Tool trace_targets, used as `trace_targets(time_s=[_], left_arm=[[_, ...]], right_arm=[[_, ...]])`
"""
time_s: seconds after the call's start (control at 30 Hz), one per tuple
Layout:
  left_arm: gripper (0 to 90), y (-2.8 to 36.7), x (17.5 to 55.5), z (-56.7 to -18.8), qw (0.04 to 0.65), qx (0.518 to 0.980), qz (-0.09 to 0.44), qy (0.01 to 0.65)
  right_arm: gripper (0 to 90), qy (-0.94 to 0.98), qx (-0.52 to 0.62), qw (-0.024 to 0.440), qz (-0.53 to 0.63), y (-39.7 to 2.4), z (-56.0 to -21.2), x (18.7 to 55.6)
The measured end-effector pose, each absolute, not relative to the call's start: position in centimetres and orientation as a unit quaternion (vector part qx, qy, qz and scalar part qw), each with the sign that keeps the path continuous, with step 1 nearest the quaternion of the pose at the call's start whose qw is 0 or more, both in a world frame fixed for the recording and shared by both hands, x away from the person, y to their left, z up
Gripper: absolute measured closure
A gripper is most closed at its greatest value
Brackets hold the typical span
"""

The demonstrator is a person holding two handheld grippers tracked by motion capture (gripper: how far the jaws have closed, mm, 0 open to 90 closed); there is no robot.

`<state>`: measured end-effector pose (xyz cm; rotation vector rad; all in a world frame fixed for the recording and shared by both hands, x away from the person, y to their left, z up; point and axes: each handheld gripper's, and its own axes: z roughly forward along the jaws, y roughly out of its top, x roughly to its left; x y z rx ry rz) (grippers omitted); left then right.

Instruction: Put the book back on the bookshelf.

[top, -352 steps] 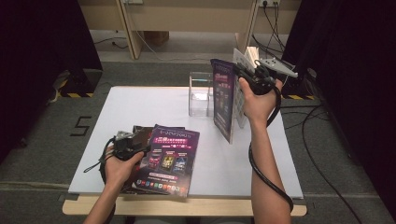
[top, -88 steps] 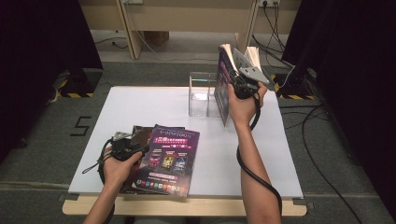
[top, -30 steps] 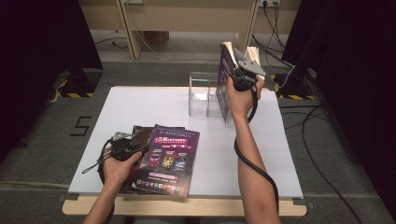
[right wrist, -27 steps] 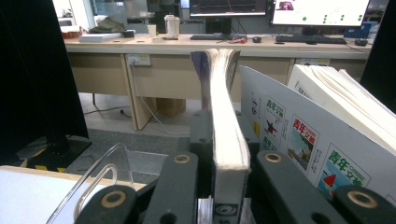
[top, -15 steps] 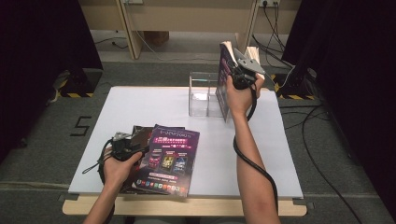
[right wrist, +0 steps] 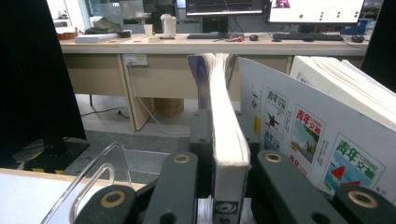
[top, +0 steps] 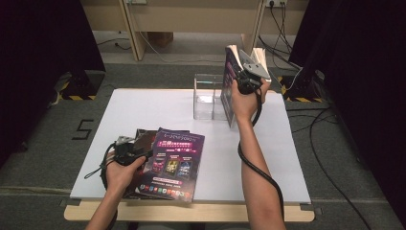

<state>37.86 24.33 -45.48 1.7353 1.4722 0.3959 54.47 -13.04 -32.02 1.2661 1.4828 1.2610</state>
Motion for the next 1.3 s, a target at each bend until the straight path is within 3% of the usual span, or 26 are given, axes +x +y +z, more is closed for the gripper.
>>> trace_targets(time_s=[1.3], left_arm=[[53.3, 23.7, 37.8, -45.6, 0.403, 0.692, 0.155, 0.579]], right_arm=[[67.5, 0.606, 0.525, 0.351, 0.484, -13.9, -34.1, 51.5]])
